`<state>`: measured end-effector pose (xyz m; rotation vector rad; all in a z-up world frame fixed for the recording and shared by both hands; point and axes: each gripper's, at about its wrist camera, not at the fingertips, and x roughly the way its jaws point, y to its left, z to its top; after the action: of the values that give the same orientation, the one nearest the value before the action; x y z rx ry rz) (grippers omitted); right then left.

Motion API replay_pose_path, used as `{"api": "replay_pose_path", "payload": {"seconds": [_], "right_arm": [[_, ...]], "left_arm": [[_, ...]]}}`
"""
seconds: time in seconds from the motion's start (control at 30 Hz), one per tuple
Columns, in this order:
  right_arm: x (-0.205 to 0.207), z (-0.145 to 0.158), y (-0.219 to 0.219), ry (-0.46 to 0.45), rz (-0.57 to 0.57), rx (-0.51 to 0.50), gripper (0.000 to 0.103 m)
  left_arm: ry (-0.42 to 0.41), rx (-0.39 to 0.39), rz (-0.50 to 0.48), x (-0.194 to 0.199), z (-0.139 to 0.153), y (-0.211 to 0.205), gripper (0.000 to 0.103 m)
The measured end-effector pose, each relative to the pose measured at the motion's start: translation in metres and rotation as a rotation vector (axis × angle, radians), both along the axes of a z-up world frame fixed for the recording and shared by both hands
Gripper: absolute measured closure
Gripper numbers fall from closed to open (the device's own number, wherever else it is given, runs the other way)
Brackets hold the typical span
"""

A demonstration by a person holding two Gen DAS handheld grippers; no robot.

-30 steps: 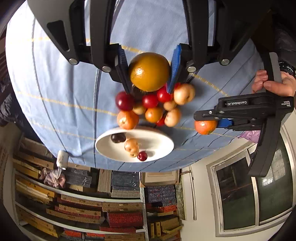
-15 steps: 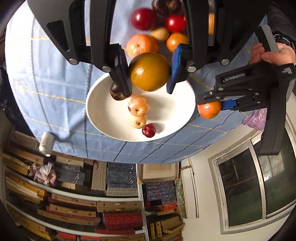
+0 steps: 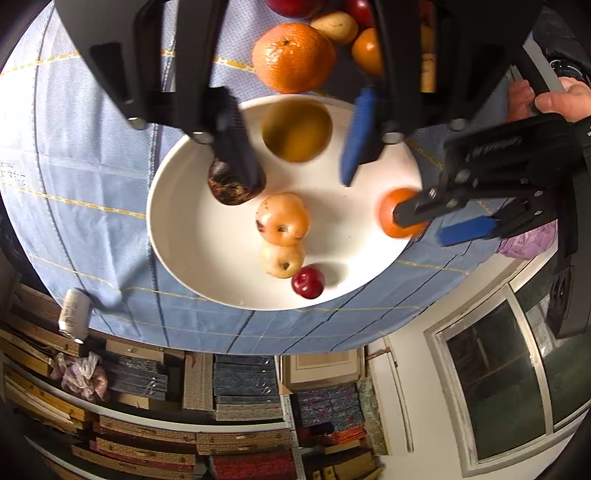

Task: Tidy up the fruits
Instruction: 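Place both citrus fruits on the white plate and open both grippers, then grasp a second dark mangosteen with the right gripper while the left grasps a pale yellow apple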

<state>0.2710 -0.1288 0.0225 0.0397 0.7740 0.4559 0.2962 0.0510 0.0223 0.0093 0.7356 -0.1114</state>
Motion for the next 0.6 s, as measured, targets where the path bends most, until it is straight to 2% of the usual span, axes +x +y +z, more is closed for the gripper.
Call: {"api": "replay_pose_path", "payload": {"seconds": [0.07, 0.27, 0.43, 0.5, 0.6], "right_arm": [[-0.003, 0.005, -0.007, -0.013, -0.028, 0.019, 0.019], [-0.028, 0.017, -0.027, -0.025, -0.057, 0.033, 0.013], [-0.077, 0.013, -0.032, -0.054, -0.057, -0.035, 0.009], [-0.097, 0.006, -0.034, -0.039, -0.036, -0.031, 0.008], [-0.124, -0.004, -0.035, -0.027, -0.021, -0.043, 0.004]], "left_arm": [[-0.029, 0.008, 0.003, -0.005, 0.004, 0.001, 0.004], [0.02, -0.027, 0.013, -0.019, 0.001, 0.008, 0.004], [0.011, -0.004, 0.017, -0.063, -0.004, 0.012, 0.004], [0.029, -0.023, -0.012, -0.085, -0.009, 0.01, 0.004], [0.04, 0.009, -0.061, -0.116, -0.015, -0.001, 0.004]]}}
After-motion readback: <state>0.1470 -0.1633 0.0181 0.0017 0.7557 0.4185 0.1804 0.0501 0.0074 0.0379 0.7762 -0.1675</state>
